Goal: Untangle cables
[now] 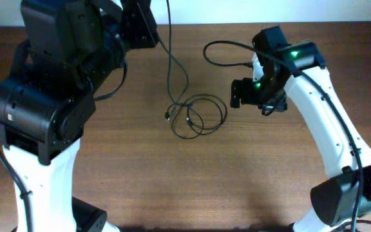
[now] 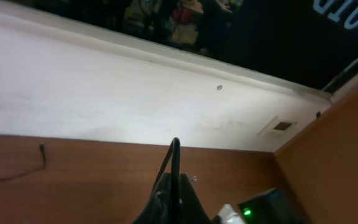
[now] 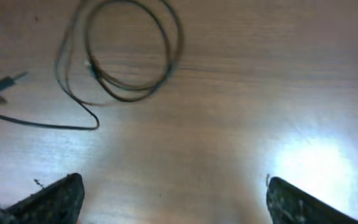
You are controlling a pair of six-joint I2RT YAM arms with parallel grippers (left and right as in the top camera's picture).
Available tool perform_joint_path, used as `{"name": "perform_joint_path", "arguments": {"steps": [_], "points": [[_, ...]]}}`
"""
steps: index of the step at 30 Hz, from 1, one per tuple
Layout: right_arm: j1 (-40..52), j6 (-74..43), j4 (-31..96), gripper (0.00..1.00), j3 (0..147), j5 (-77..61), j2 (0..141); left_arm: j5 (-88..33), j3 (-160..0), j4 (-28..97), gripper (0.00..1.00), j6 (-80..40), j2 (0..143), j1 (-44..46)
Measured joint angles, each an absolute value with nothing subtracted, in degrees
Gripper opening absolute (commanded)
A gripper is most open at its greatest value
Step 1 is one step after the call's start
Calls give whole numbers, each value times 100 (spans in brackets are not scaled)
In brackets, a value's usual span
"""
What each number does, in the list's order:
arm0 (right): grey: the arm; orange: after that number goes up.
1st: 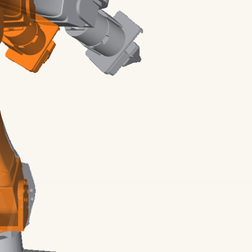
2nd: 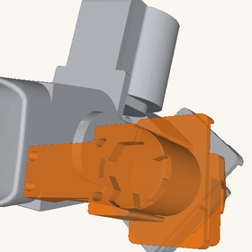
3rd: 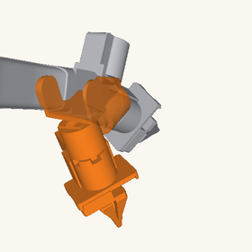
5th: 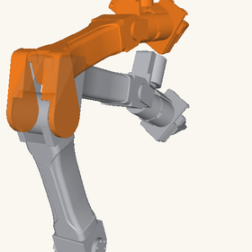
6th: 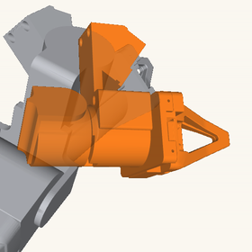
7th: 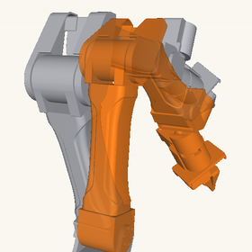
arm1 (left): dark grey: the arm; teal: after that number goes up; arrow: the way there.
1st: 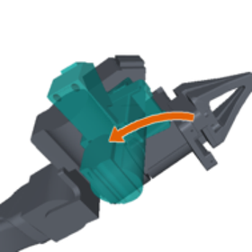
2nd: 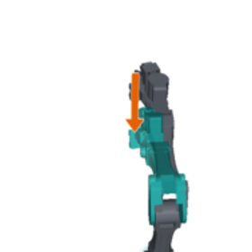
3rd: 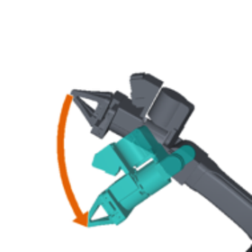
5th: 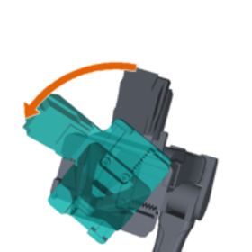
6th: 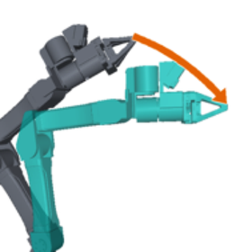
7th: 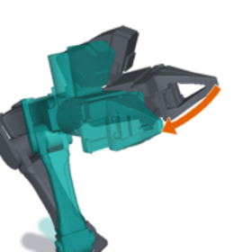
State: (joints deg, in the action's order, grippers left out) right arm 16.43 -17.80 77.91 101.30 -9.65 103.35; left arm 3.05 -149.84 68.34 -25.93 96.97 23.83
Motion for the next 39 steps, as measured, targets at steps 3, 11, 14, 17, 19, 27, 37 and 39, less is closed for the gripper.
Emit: {"name": "perform_joint_path", "arguments": {"steps": [3, 11, 14, 17, 19, 27, 37, 39], "points": [[1879, -1221, 6897, 93, 9706, -1221, 10333, 325, -14984, 6831, 0, -2974, 9697, 2215], [2491, -628, 4233, 93, 8261, -2126, 10324, -97, -14984, 6925, 0, -3562, 9697, 1337], [2565, -563, 3616, 91, 7918, -2464, 10324, -287, -14984, 6938, 0, -3677, 9697, 1129], [2593, -316, 3382, 84, 7813, -2952, 10324, -405, -14984, 6967, 0, -3739, 9697, 1083], [2626, 12, 3308, 84, 7802, -3336, 10324, -454, -14984, 6967, 0, -3743, 9697, 1083], [2978, 427, 2676, 76, 7738, -3760, 10324, -694, -14984, 6963, 0, -3957, 9697, 1083], [3111, 132, 2733, 42, 7605, -2932, 10326, -711, -14984, 6965, 0, -4018, 9697, 1083], [3111, 130, 2735, 42, 7605, -2888, 10331, -711, -14984, 6965, 0, -4018, 9697, 1083]]}}
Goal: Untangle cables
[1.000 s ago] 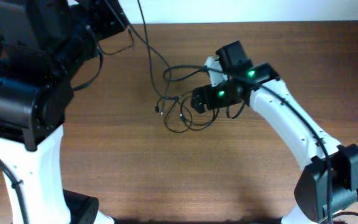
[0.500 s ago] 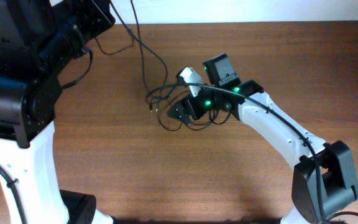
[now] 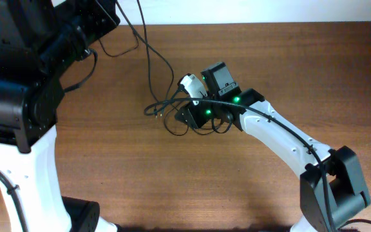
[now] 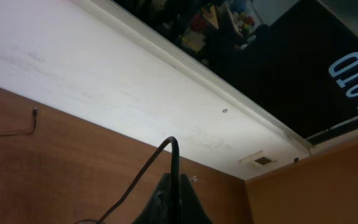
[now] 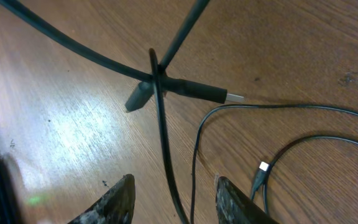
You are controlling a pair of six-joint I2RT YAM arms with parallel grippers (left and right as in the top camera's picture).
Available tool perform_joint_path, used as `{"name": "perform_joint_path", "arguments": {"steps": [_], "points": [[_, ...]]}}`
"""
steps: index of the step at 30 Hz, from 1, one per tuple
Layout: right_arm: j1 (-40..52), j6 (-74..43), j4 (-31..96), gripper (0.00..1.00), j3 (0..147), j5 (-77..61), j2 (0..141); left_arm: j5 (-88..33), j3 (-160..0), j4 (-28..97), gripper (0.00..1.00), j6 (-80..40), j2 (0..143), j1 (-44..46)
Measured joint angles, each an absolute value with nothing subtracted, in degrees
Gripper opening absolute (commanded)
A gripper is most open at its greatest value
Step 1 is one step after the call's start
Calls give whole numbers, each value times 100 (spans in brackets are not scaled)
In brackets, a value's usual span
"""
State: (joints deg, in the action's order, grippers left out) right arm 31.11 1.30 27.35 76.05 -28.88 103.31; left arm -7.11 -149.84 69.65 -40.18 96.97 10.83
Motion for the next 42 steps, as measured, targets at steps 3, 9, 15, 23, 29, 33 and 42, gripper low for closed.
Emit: {"name": "perform_joint_path", "arguments": {"steps": [3, 9, 15, 23, 29, 33, 42], "points": [[3124, 130, 2731, 42, 7605, -2834, 10370, -711, -14984, 6967, 0, -4021, 9697, 1083], [3260, 130, 2696, 4, 7603, -2818, 10506, -711, -14984, 6969, 0, -4021, 9697, 1083], [3081, -331, 2932, 4, 7599, -2744, 10503, -596, -14984, 7150, 0, -4018, 9697, 1085], [1780, -985, 3999, 4, 7581, -3343, 9494, 137, -14984, 7491, 0, -4018, 9697, 709], [1592, -862, 4038, 4, 7581, -4386, 7822, 314, -14984, 7677, 0, -4018, 9747, 633], [1610, -1577, 4528, 4, 7596, -3059, 7091, 349, -14984, 7653, 0, -4018, 9817, 633], [1610, -2292, 5054, 4, 7594, -1378, 7467, 355, -14984, 7461, 0, -4018, 9817, 633]]}}
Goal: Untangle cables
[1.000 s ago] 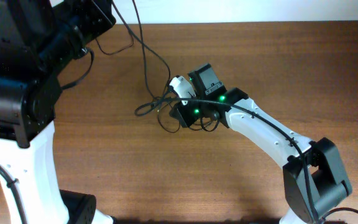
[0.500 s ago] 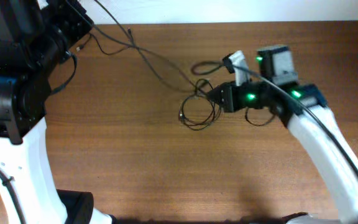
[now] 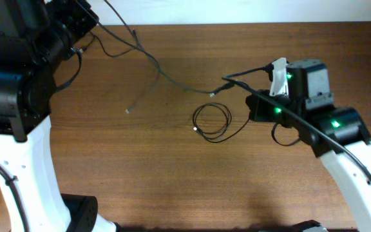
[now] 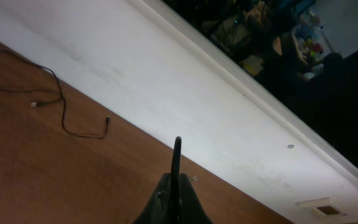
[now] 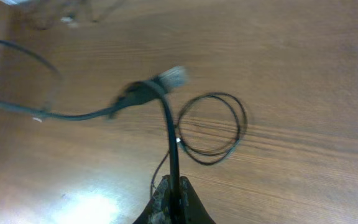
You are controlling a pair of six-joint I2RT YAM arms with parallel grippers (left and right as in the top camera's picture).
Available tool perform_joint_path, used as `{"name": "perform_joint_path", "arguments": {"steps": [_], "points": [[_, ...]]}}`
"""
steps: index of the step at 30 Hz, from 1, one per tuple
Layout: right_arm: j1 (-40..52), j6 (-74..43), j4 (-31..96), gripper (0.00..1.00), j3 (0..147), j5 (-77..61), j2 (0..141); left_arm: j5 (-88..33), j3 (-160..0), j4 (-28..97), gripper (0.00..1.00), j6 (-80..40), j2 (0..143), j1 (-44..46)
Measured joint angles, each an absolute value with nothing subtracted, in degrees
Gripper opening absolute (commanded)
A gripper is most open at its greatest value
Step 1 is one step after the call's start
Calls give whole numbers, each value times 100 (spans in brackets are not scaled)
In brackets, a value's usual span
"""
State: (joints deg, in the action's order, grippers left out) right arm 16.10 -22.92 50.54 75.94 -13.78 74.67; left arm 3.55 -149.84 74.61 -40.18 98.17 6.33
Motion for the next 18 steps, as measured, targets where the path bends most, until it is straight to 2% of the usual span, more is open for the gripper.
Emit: {"name": "perform_joint_path", "arguments": {"steps": [10, 14, 18], "points": [[1411, -4073, 4851, 4, 7594, 609, 8792, 1000, -14984, 7642, 0, -4016, 9819, 633], [1334, -4692, 4950, 4, 7594, 790, 9041, 1387, -14984, 7747, 0, -4040, 9821, 633], [1337, -4818, 4718, 4, 7594, 178, 9050, 1417, -14984, 7738, 0, -4088, 9819, 633]]}}
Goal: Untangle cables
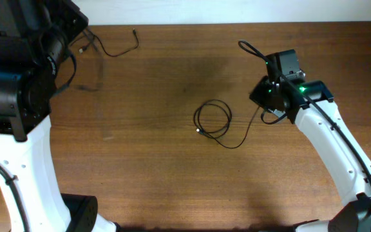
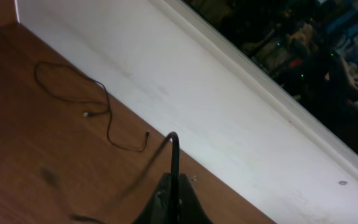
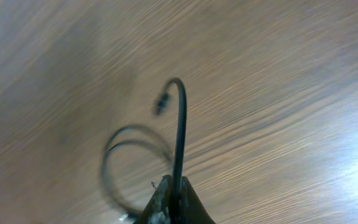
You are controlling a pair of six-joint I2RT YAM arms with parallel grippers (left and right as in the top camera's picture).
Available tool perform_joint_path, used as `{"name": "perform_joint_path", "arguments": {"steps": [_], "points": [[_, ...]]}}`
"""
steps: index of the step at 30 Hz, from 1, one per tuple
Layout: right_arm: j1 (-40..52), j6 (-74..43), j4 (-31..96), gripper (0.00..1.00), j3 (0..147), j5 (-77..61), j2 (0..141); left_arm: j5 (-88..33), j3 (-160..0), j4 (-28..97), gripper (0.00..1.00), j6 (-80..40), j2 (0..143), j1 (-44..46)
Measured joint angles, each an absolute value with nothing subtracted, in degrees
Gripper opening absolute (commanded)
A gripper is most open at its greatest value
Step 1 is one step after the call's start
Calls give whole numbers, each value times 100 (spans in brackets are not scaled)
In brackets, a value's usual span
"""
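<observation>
My left gripper [image 2: 174, 182] is shut on a thick black cable [image 2: 173, 152] that rises from the jaws and droops away blurred to the left. It is high at the table's far left. The right gripper [image 3: 174, 186] is shut on another thick black cable [image 3: 180, 118], whose short free end [image 3: 160, 103] curls over; from above this end shows as a loop [image 1: 247, 46]. A thin cable coil [image 1: 212, 120] lies at mid-table, left of the right gripper. Another thin cable [image 1: 111, 51] lies at the far left edge.
The brown wooden table [image 1: 160, 180] ends at a white wall strip [image 2: 185, 93] along the far side. My left arm's large black and white body [image 1: 18, 96] stands over the left side. The right arm [image 1: 327, 148] reaches in from the right.
A thick cable no longer stretches across the far table between both grippers. The right gripper holds only a short curled end, farther back and right; the left's cable hangs blurred at the left.
First the cables lay knotted mid-table, the left gripper holding one high and the right open to the right. Then the right gripper was open over the knot. Then it held a thick cable, taut toward the left. Now the thick cables are apart and the thin coil lies alone.
</observation>
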State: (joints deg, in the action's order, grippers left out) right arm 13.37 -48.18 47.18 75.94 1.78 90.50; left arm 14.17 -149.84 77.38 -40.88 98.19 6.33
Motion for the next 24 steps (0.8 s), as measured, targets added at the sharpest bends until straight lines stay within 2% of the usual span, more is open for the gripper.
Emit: {"name": "perform_joint_path", "arguments": {"steps": [5, 11, 12, 13, 14, 15, 24], "points": [[1350, -4762, 4908, 4, 7594, -552, 9050, 1004, -14984, 7277, 0, -3924, 9821, 633], [1518, -4759, 4963, 4, 7494, -751, 9061, 604, -14984, 7170, 0, -3662, 9821, 635], [1562, -4755, 4939, 10, 7450, -764, 9087, 589, -14984, 7172, 0, -3645, 9821, 635], [1610, -4755, 4871, 35, 7391, -766, 9115, 572, -14984, 7170, 0, -3640, 9821, 635], [1719, -4755, 4742, 89, 7273, -770, 9223, 521, -14984, 7170, 0, -3621, 9826, 633], [1857, -4757, 4698, 99, 7175, -786, 9419, 384, -14984, 7168, 0, -3603, 9839, 633], [2202, -4733, 4694, 98, 7129, -670, 9843, -19, -14984, 7170, 0, -3205, 10263, 624]]}}
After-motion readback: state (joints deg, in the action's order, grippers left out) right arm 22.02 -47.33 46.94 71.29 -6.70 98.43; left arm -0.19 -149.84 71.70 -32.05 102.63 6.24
